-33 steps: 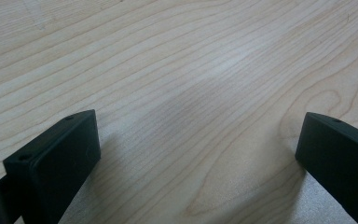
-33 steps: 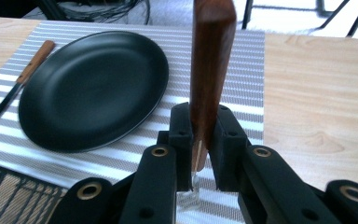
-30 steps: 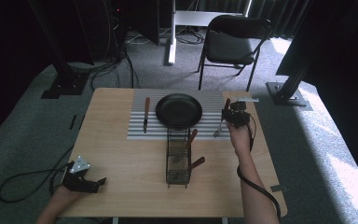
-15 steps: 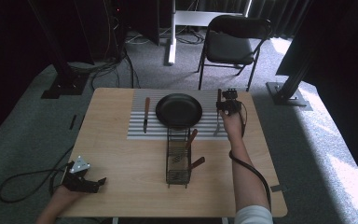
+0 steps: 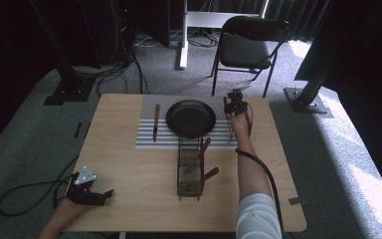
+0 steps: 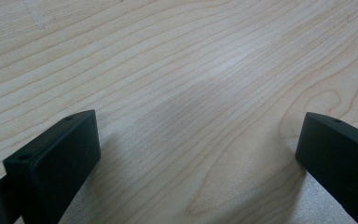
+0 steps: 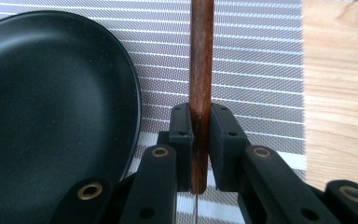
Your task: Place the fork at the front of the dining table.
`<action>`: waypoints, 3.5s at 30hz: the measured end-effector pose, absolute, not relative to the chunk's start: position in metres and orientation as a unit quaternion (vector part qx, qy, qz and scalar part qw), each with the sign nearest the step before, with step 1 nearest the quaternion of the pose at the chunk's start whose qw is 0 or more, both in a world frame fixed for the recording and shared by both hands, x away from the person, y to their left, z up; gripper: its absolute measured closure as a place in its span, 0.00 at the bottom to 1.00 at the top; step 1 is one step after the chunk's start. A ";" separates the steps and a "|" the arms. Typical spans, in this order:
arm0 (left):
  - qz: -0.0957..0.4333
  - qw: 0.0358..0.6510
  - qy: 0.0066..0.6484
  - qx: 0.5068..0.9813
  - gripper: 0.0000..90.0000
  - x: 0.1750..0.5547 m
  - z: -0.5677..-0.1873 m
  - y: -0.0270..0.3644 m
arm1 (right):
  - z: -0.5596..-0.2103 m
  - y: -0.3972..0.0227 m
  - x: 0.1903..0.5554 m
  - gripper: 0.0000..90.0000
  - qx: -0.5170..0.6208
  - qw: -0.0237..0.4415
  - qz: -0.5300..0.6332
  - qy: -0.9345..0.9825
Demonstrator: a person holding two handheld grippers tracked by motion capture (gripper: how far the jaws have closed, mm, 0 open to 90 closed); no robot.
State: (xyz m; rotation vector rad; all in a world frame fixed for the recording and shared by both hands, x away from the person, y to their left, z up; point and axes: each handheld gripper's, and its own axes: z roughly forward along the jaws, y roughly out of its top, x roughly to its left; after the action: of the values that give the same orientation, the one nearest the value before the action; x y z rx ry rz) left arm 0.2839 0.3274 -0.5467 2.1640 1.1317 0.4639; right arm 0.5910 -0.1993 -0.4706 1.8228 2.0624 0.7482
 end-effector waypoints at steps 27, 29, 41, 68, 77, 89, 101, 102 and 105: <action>0.177 0.322 0.431 0.824 0.00 0.284 -0.547 0.327 | -0.474 -0.210 0.563 0.58 0.641 0.096 0.272 0.712; 0.177 0.322 0.431 0.824 0.00 0.284 -0.547 0.327 | -0.473 -0.212 0.552 0.57 0.637 0.100 0.271 0.715; 0.177 0.322 0.431 0.824 0.00 0.284 -0.547 0.327 | -0.499 -0.209 0.520 0.86 0.634 0.100 0.232 0.731; 0.177 0.321 0.435 0.822 0.00 0.283 -0.547 0.327 | -0.508 -0.245 0.502 0.47 0.660 0.069 0.289 0.690; 0.177 0.321 0.435 0.822 0.00 0.283 -0.547 0.327 | -0.512 -0.254 0.474 0.15 0.627 0.102 0.319 0.704; 0.178 0.321 0.435 0.822 0.00 0.283 -0.547 0.327 | -0.516 -0.263 0.438 0.15 0.592 0.127 0.361 0.709; 0.178 0.321 0.435 0.822 0.00 0.283 -0.547 0.327 | -0.514 -0.272 0.400 0.14 0.575 0.178 0.371 0.707; 0.177 0.321 0.435 0.822 0.00 0.283 -0.547 0.327 | -0.514 -0.273 0.397 0.14 0.576 0.181 0.370 0.706; 0.178 0.321 0.435 0.822 0.00 0.283 -0.547 0.327 | -0.515 -0.279 0.389 0.14 0.580 0.185 0.376 0.699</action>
State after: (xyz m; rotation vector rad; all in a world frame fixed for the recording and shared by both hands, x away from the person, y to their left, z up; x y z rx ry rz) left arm 0.2833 0.3268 -0.5467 2.1591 1.1438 0.4665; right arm 0.3888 -0.2788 -0.5154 1.6337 1.9701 1.0605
